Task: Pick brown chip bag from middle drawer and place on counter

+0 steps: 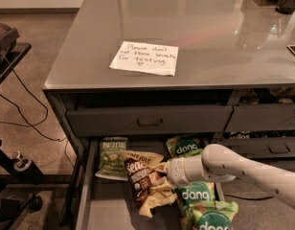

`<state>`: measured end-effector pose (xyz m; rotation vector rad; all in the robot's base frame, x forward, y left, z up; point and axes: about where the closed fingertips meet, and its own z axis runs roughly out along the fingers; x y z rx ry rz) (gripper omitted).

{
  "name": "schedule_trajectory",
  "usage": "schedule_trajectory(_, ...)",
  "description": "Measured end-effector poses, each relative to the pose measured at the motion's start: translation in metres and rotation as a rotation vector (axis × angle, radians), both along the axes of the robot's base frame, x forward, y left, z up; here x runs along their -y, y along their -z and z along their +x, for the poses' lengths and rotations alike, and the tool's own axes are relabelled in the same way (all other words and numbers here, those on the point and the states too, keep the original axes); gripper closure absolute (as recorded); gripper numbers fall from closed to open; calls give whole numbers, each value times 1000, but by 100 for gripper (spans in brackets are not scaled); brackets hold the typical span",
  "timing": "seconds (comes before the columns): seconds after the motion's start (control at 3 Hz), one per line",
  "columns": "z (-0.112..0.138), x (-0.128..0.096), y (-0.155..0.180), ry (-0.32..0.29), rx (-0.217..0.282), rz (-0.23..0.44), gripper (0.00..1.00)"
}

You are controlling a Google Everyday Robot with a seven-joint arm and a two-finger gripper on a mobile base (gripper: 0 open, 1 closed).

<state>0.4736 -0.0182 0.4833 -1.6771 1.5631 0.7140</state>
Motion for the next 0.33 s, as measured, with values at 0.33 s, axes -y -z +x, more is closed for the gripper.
schedule_trajectory(0.33,-37,-4,-41,-90,-5,43,100)
